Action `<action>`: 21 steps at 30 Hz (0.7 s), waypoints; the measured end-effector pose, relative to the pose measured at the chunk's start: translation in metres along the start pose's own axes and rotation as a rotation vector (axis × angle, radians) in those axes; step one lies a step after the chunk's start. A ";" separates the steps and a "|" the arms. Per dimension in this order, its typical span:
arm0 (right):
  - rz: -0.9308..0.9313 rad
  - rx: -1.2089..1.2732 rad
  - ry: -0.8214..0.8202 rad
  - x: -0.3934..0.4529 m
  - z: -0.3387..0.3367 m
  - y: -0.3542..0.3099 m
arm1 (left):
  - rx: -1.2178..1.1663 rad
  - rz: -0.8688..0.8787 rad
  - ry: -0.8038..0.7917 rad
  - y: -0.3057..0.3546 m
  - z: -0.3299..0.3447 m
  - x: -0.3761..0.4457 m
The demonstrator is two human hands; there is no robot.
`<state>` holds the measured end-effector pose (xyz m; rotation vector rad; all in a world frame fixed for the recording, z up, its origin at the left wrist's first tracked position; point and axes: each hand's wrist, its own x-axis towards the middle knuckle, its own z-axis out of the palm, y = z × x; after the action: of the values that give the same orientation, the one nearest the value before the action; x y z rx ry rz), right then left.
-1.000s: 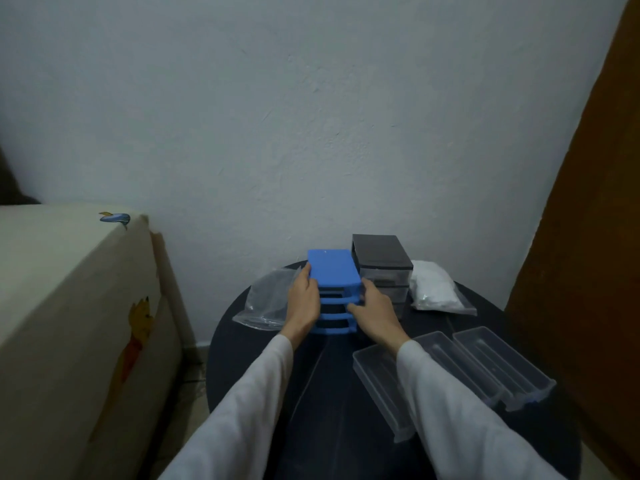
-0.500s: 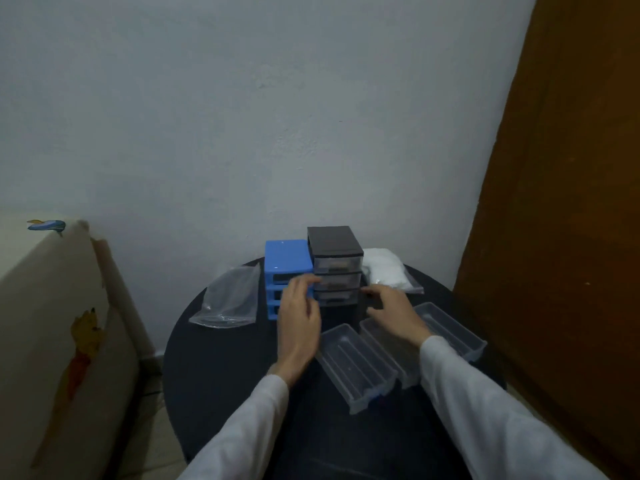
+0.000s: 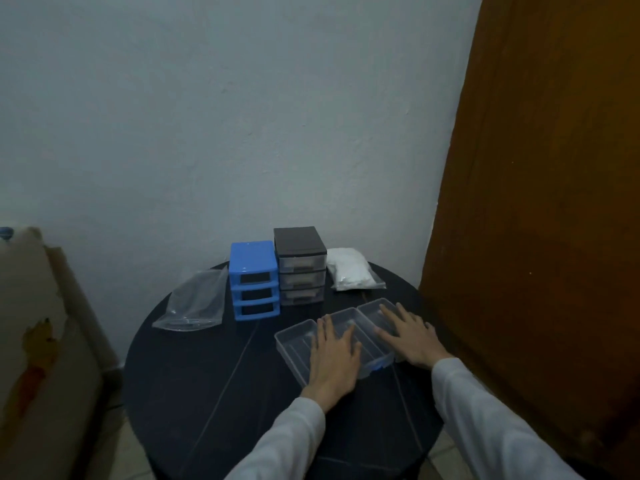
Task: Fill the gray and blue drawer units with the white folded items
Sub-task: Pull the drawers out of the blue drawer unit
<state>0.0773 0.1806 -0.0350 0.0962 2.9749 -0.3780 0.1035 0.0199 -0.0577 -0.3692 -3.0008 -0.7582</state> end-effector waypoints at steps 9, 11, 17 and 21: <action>-0.038 0.042 0.007 -0.019 0.019 -0.053 | -0.054 0.074 -0.089 -0.061 -0.038 -0.008; -0.044 0.064 0.019 -0.025 0.025 -0.071 | -0.054 0.073 -0.083 -0.076 -0.047 -0.014; -0.059 0.072 0.052 -0.045 0.039 -0.119 | -0.074 0.027 -0.034 -0.116 -0.070 -0.033; -0.076 0.085 0.060 -0.051 0.045 -0.135 | -0.067 0.015 -0.004 -0.129 -0.080 -0.042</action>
<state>0.1227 0.0366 -0.0374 0.0038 3.0276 -0.5202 0.1114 -0.1372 -0.0511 -0.3949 -2.9786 -0.8592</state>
